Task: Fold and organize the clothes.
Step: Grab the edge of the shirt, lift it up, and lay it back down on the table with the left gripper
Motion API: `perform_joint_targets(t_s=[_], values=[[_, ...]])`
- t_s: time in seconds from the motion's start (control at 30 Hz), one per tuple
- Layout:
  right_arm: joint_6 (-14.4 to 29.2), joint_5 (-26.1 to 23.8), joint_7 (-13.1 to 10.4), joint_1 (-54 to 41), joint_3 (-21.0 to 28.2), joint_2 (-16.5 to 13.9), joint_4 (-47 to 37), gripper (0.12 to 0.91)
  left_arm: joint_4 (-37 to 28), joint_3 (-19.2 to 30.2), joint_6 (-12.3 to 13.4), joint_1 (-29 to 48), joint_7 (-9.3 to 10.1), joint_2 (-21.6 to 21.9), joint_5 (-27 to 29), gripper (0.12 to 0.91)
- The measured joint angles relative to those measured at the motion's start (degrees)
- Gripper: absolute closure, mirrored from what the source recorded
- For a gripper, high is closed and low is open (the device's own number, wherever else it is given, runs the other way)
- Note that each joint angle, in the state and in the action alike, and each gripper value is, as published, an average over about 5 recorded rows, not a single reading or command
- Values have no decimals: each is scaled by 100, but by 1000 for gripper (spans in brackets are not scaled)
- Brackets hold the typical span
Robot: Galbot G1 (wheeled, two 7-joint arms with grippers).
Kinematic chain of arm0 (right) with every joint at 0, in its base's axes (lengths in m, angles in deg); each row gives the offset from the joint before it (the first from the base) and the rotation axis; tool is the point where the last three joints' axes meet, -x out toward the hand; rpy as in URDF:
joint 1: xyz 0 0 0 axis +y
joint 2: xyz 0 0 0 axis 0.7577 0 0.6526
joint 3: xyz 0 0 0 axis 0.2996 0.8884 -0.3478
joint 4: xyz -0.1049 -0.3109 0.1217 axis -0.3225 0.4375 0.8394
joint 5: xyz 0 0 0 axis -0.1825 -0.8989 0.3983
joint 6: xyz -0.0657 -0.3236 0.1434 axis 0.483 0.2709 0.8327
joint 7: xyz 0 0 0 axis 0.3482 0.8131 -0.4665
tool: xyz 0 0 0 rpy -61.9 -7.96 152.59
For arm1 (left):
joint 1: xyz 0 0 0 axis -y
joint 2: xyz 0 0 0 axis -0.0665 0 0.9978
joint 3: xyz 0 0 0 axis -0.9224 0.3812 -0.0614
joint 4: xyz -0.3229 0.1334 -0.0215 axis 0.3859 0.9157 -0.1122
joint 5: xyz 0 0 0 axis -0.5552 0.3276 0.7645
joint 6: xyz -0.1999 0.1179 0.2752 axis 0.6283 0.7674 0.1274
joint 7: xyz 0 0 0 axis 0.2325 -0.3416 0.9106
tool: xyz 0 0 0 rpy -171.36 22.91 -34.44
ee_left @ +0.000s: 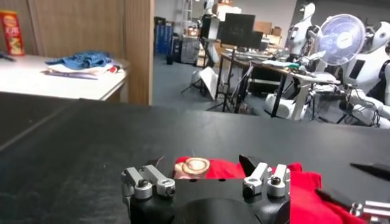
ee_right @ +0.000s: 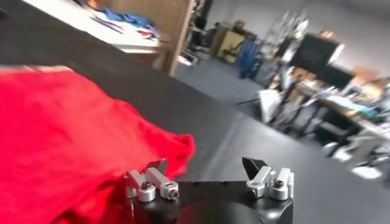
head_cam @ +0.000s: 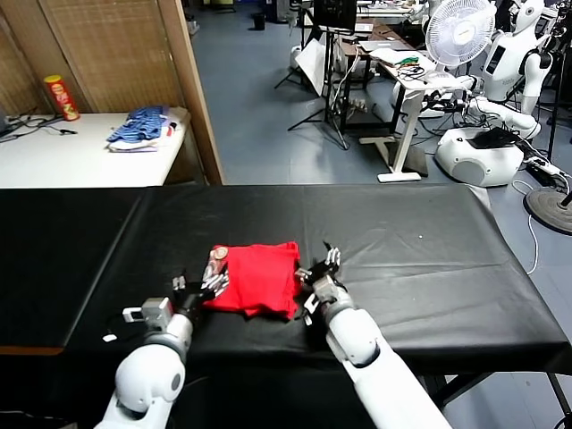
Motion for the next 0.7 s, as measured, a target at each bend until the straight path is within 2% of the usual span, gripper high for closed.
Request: perform_joint_targets(t_s=[0.13,0.23,0.5,0.63,0.7], values=[[17,465,132,171,-237,-79,339,227,-189,-114,79,84,-80,-38,-222,232],[-149,942,174,362,-429,-172,720,227,-362,-215,166,138,-77,-82,-454,232],[-674,2547,56,975,-836,-336,1909,227,-742,-432,201,229,-47,-152,-1540,232],[-709,2815,28,1180,-948,-352,2288,227,-861,-462,162,235,-38,-174,-1977,243],[-711,2871,18,1249,-991,-361,2416,227,-896,-464,154,236,-29,-188,-2109,302]])
